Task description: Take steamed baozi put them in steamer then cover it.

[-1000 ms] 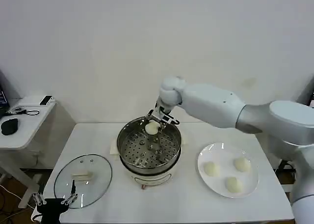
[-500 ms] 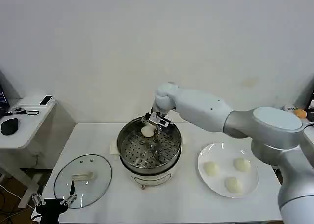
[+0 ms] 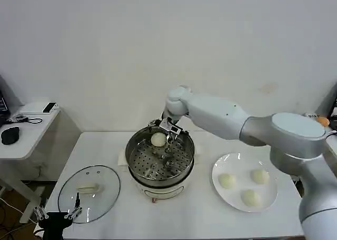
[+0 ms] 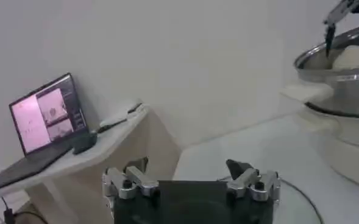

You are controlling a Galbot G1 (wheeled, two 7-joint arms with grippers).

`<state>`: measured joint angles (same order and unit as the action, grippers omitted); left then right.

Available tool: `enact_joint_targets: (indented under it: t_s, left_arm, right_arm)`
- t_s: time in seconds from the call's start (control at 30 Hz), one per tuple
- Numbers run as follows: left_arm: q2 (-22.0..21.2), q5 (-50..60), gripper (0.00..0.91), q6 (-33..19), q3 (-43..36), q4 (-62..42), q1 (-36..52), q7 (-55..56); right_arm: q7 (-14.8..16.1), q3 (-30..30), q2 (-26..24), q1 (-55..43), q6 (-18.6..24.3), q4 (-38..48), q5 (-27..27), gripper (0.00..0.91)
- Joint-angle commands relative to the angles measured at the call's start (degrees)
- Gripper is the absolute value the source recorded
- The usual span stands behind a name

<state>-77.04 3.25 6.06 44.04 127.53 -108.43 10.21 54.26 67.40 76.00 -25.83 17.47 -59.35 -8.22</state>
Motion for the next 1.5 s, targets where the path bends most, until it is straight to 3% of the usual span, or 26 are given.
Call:
enact_joint_targets:
  t_s: [0.03, 0.2, 0.37, 0.63, 0.77, 0.87, 1.0, 1.13, 1.3, 1.5]
  left_arm:
    - [0.3, -0.2, 0.907, 0.1, -0.1, 0.5, -0.1, 0.0]
    - [2.3, -1.7, 0.907, 0.9, -0.7, 0.5, 0.3, -0.5]
    - [5.2, -3.0, 0.907, 1.4, -0.5, 1.2, 0.9, -0.7]
    - [8.3, -3.3, 0.907, 1.7, -1.5, 1.0, 3.0, -0.9]
    - [8.7, -2.9, 0.907, 1.7, -2.6, 0.8, 3.8, -1.0]
    - [8.8, -2.6, 0.907, 1.7, -3.2, 0.5, 4.0, -1.0]
    - [8.7, -1.7, 0.907, 1.6, -3.4, 0.2, 3.7, -1.0]
    - [8.4, -1.1, 0.907, 1.5, -3.3, 0.3, 3.2, -1.0]
    - [7.6, -0.5, 0.907, 1.5, -3.0, 0.8, 2.4, -1.0]
    - [7.2, -0.5, 0.907, 1.5, -2.0, 0.7, 1.8, -1.0]
  right_arm:
    - [1.6, 1.4, -5.4, -6.0, -7.1, -8.8, 8.6, 0.907]
    - [1.6, 4.9, -13.8, -11.4, -14.2, -16.6, 15.6, 0.907]
    - [2.2, 9.4, -27.1, -15.9, -21.0, -23.9, 18.1, 0.907]
    - [0.5, 13.7, -49.0, -15.3, -25.1, -36.1, 18.1, 0.907]
    - [0.0, 13.0, -54.4, -11.5, -26.4, -40.1, 16.3, 0.907]
    - [-0.5, 7.5, -59.5, -2.2, -27.1, -42.0, 13.9, 0.907]
    - [-1.5, -5.6, -61.7, 13.5, -28.1, -42.1, 11.8, 0.907]
    - [-2.0, -14.6, -60.5, 25.1, -28.7, -41.0, 9.6, 0.907]
    - [-2.6, -18.1, -55.2, 30.3, -30.0, -36.7, 8.4, 0.907]
    - [-2.5, -18.1, -49.9, 30.4, -31.1, -31.9, 8.4, 0.907]
